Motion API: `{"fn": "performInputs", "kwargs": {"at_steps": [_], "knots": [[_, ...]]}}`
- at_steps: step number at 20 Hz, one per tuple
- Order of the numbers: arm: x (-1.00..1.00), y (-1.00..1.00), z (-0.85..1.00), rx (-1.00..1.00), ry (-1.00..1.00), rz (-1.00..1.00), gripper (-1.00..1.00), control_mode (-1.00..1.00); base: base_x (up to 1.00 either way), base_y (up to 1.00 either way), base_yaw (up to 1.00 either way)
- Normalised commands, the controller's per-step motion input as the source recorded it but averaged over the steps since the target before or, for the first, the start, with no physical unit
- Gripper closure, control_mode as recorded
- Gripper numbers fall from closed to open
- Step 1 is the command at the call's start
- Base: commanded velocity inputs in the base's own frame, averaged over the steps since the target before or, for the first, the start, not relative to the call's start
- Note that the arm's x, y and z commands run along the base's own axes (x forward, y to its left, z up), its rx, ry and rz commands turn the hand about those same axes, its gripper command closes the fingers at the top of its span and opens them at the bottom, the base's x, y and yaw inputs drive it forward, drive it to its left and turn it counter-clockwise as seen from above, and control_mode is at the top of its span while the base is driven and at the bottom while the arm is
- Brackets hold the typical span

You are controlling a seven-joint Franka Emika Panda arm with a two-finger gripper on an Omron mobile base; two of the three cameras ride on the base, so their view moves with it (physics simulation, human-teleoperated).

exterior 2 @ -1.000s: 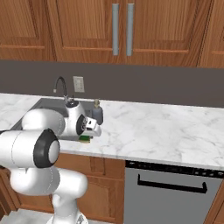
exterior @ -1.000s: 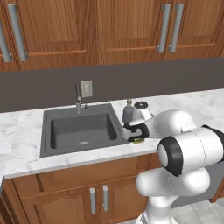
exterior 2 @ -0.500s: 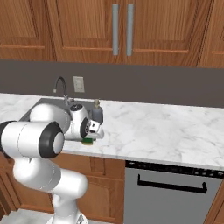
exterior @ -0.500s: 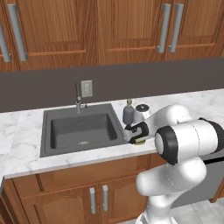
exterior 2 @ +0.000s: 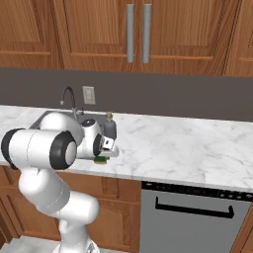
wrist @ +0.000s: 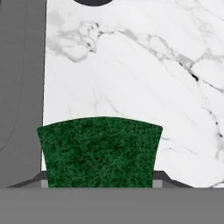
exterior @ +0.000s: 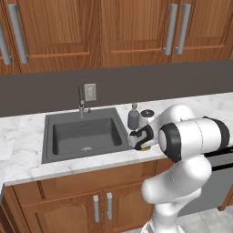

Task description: Restock the sink supplies by placing the sponge and soap dispenser on the counter and next to the sink. Make sure the soap dispenser is upright.

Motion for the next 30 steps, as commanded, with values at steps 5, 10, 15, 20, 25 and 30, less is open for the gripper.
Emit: {"fn": "performInputs", "kwargs": {"at_steps": [5,10,15,20,25,30], "knots": [[0.30,0.00,-0.09,0.00,0.00,0.00,1.00,-1.00,0.00,0.00,0.00],[0.28,0.00,-0.12,0.00,0.00,0.00,-1.00,-1.00,0.00,0.00,0.00],[0.07,0.00,-0.09,0.00,0.00,0.00,-1.00,-1.00,0.00,0.00,0.00],[-0.08,0.00,0.01,0.00,0.00,-0.01,-1.00,-1.00,0.00,0.00,0.00],[-0.45,0.00,0.44,0.00,0.00,-0.05,-1.00,-1.00,0.00,0.00,0.00],[-0.41,0.00,0.63,0.00,0.00,-0.07,-1.00,-1.00,0.00,0.00,0.00]]}}
